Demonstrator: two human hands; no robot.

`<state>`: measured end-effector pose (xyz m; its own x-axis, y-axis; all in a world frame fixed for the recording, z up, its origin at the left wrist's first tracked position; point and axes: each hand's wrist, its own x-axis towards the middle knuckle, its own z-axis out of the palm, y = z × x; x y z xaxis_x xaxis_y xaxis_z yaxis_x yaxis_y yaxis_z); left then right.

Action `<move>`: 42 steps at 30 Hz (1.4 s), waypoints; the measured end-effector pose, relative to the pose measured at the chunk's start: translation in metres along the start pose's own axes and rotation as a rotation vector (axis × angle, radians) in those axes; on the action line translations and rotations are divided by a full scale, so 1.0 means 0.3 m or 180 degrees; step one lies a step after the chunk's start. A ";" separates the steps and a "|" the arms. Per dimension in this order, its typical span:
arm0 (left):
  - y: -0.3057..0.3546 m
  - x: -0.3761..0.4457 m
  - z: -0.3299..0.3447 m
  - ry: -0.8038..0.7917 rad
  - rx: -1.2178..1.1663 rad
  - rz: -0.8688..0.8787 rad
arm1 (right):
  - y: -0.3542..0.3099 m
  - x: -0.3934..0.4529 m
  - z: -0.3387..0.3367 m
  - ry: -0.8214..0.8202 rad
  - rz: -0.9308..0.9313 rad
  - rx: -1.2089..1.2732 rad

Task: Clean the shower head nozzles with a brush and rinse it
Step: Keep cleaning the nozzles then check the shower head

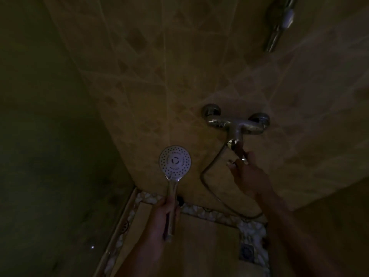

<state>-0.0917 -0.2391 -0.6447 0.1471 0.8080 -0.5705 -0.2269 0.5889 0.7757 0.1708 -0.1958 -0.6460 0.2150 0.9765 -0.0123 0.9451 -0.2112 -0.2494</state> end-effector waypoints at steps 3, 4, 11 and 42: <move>-0.026 0.043 0.002 -0.0020 0.0064 0.0039 | -0.008 0.003 0.004 0.0019 0.0074 -0.0092; -0.035 0.055 -0.001 -0.0049 0.0042 0.0024 | -0.012 0.005 0.006 0.0059 0.0071 -0.0109; -0.078 0.134 -0.014 0.0080 -0.0195 -0.0106 | -0.041 -0.018 0.005 0.0263 -0.0030 -0.0254; -0.243 0.326 -0.118 0.0104 0.0587 -0.0144 | -0.180 -0.022 0.149 -0.0714 0.0244 -0.0167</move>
<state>-0.0949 -0.2034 -0.7667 0.1210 0.7815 -0.6121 -0.0399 0.6200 0.7836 0.1073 -0.1891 -0.6757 0.2320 0.9413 -0.2454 0.9409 -0.2811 -0.1888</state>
